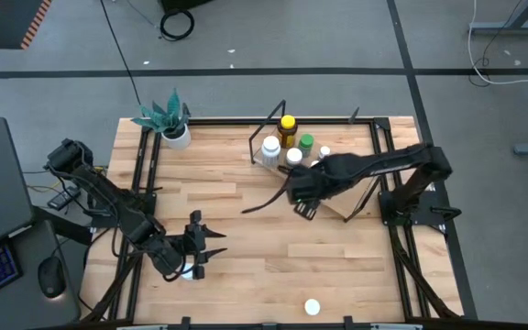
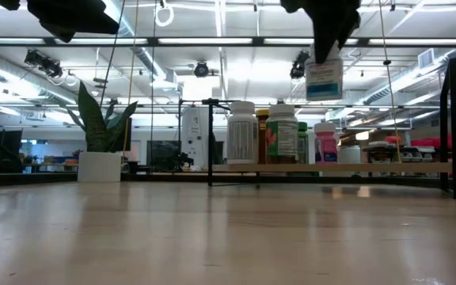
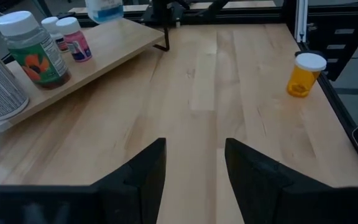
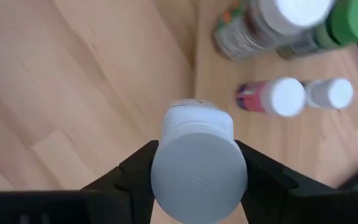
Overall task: Pick and place medicine bottles onto shelf by color
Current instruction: Put the white and blue pill bottle on the shelf
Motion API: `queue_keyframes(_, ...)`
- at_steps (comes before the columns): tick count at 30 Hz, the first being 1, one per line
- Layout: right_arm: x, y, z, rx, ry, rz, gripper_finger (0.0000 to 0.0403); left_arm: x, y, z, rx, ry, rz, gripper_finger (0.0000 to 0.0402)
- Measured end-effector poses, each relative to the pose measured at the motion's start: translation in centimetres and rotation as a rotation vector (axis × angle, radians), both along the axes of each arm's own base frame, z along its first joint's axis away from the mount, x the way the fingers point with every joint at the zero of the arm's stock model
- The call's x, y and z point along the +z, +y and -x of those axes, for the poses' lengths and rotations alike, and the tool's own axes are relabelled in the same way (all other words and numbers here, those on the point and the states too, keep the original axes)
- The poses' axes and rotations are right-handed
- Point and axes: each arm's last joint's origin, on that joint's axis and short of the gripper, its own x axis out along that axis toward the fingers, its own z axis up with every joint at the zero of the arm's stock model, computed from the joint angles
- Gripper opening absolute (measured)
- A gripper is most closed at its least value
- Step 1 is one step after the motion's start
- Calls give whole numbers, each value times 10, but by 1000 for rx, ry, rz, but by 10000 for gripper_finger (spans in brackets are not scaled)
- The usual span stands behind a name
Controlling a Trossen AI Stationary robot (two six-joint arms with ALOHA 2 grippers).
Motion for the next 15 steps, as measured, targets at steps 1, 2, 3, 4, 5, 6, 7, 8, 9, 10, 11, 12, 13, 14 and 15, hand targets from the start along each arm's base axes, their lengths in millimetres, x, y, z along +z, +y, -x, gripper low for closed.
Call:
queue_keyframes(1,-1,-4,6,-5,6,-3,191,0,0,0,-2,0,1,172)
queue_keyframes(2,-4,-8,12,-14,18,-10,191,0,-1,1,-6,1,1,172)
queue_keyframes(3,-7,-12,18,-26,26,-17,190,0,-2,2,-11,2,1,172)
queue_keyframes(4,-11,-16,24,-36,28,-26,190,0,-3,3,-16,2,1,172)
queue_keyframes(5,-14,-20,30,-44,23,-35,190,0,-4,3,-21,2,2,172)
queue_keyframes(6,-17,-25,37,-51,13,-44,190,0,-5,4,-24,1,4,172)
queue_keyframes(7,-20,-29,43,-59,0,-57,191,0,-6,5,-27,1,5,172)
queue_keyframes(8,-23,-33,48,-66,-18,-68,191,0,-6,5,-28,0,5,172)
queue_keyframes(9,-25,-37,54,-77,-32,-79,191,0,-7,6,-28,-2,5,172)
queue_keyframes(10,-28,-42,60,-92,-42,-87,191,0,-7,6,-26,-4,8,172)
queue_keyframes(11,-31,-46,67,-107,-42,-91,191,0,-7,6,-21,-5,10,172)
queue_keyframes(12,-34,-50,72,-124,-43,-93,191,0,-7,6,-19,-6,13,172)
queue_keyframes(13,-37,-54,77,-142,-37,-93,191,0,-7,6,-18,-7,14,172)
queue_keyframes(14,-40,-59,82,-159,-24,-92,191,0,-7,6,-16,-7,15,172)
queue_keyframes(15,-42,-63,87,-172,-12,-91,191,0,-7,6,-15,-8,14,172)
